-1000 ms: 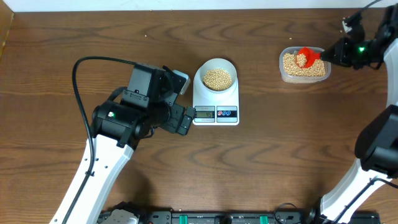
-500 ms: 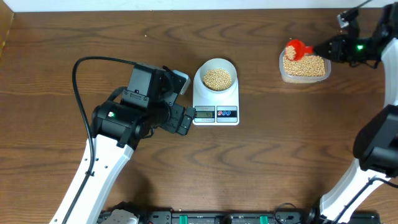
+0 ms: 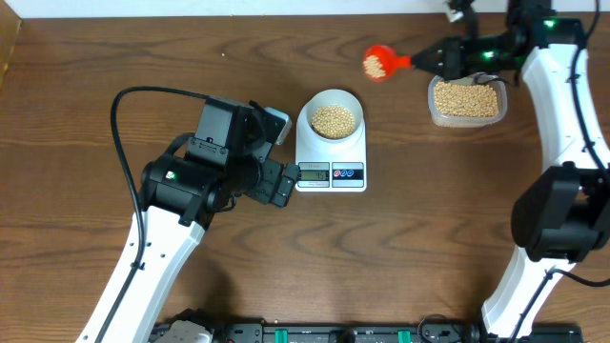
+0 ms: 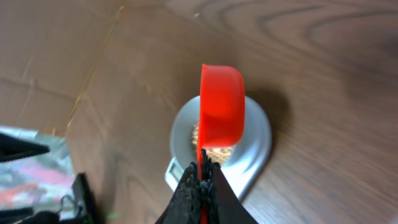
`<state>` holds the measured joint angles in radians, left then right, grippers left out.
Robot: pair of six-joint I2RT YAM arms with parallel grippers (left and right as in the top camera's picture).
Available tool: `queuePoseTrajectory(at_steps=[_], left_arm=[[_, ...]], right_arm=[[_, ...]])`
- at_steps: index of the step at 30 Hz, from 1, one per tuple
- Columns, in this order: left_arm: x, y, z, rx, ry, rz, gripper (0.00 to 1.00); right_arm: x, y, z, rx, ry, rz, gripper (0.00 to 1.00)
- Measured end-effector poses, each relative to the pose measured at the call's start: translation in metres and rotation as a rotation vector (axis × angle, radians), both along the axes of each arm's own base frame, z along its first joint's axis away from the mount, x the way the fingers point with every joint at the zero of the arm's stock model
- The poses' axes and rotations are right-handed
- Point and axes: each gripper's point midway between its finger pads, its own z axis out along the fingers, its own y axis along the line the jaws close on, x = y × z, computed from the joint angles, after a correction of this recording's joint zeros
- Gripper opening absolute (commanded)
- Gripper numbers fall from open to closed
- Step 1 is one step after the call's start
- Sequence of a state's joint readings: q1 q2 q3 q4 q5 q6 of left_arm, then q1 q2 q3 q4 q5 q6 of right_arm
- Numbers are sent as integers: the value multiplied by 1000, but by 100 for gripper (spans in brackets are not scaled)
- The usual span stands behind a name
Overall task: Scoop item into bowl and weigh 50g on scale
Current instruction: 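Move the red scoop left over the white bowl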
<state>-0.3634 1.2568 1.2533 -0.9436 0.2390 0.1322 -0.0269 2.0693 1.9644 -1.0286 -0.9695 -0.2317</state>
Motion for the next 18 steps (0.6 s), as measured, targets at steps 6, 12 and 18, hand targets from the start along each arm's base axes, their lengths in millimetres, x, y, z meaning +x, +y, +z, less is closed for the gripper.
queuePoseTrajectory(at_steps=[6,12,18], left_arm=[[0,0,0,0,0,0,95],[0,0,0,0,0,1,95],[0,0,0,0,0,1,95]], right_arm=[[-15,28,-2,-11,-6,91,1],[-29,46,-15,-103,-55,191,1],[-29,51,-25,-196,-116,234,1]])
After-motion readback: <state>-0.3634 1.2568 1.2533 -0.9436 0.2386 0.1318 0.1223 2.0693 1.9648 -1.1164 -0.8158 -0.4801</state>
